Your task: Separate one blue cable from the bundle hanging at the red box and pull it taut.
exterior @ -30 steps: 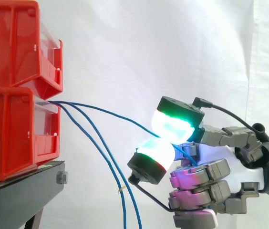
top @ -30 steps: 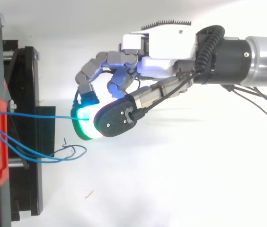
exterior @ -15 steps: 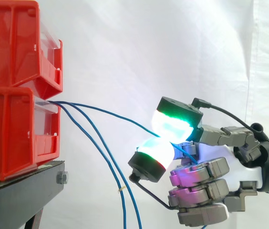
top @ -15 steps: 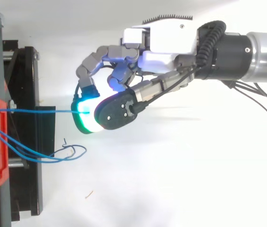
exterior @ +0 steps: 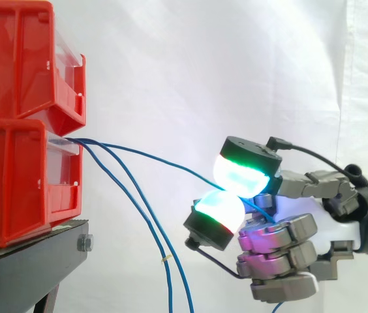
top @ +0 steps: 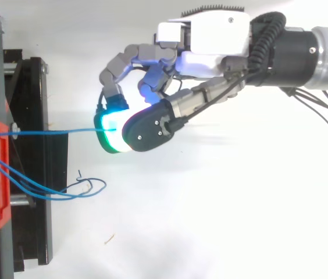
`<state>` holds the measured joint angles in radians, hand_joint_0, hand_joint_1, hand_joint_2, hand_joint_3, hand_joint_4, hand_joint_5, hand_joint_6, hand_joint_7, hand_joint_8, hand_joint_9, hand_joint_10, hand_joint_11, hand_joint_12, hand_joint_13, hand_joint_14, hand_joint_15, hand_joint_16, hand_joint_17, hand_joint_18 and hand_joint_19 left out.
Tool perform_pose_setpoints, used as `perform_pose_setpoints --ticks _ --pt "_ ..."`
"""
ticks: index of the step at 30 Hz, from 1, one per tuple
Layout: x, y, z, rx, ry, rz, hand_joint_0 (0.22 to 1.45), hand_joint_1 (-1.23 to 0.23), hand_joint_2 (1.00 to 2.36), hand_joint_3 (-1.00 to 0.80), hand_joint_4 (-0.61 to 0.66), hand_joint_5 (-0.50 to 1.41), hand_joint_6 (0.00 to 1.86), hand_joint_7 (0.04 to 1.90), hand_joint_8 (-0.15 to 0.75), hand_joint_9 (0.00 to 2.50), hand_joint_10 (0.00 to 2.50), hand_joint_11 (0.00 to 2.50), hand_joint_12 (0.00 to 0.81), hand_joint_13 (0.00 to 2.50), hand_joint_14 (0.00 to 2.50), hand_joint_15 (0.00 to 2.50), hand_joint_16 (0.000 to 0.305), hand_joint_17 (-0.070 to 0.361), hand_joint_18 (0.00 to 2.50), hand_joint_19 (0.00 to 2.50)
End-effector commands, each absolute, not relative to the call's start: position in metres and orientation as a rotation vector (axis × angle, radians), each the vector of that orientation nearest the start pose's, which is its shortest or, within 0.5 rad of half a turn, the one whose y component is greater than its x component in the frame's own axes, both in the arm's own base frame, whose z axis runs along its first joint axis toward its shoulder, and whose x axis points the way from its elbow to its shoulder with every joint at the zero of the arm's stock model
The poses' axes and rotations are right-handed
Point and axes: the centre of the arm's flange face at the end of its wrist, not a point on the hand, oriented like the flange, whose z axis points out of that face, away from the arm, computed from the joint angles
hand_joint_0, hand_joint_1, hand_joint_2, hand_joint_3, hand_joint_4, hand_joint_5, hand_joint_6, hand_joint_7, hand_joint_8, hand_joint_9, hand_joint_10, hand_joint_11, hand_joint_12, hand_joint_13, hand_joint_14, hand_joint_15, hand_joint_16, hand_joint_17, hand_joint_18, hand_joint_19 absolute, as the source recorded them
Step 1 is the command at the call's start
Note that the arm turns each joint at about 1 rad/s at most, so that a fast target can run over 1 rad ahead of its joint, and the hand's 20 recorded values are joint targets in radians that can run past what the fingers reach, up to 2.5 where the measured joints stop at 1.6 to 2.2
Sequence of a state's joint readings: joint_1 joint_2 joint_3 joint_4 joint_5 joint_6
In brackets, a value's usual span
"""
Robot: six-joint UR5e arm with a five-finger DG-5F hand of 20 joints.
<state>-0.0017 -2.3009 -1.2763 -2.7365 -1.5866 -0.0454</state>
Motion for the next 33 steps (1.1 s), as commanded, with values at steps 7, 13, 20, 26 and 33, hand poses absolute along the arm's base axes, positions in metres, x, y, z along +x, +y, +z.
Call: perform_pose_setpoints --ticks 7,13,20,26,33 --pt "0.704 -0.127 0.247 1.181 1.473 1.014 0.67 -0.75 1.01 -0.11 -0.20 -0.17 0.95 1.15 0.255 1.02 1.21 1.32 0.278 0.72 2.21 1.23 0.022 0.050 1.10 1.78" --pt "0.702 -0.123 0.251 1.193 1.474 0.996 0.67 -0.74 1.01 -0.11 -0.20 -0.17 0.95 1.13 0.261 1.02 1.21 1.32 0.277 0.72 2.21 1.21 0.022 0.050 1.10 1.78" --pt "0.706 -0.118 0.251 1.185 1.446 0.989 0.69 -0.73 1.01 -0.18 -0.20 -0.18 0.95 1.10 0.250 1.01 1.16 1.36 0.270 0.72 2.18 1.24 0.021 0.047 1.09 1.78" --pt "0.711 -0.114 0.254 1.161 1.421 1.010 0.72 -0.73 1.01 -0.34 -0.20 -0.19 0.95 1.06 0.240 0.99 1.13 1.34 0.266 0.71 2.12 1.28 0.021 0.048 1.07 1.75" --pt "0.713 -0.114 0.256 1.140 1.403 1.020 0.73 -0.75 1.01 -0.32 -0.25 -0.20 0.95 1.13 0.236 0.98 1.13 1.33 0.264 0.71 2.13 1.23 0.021 0.047 1.07 1.76"
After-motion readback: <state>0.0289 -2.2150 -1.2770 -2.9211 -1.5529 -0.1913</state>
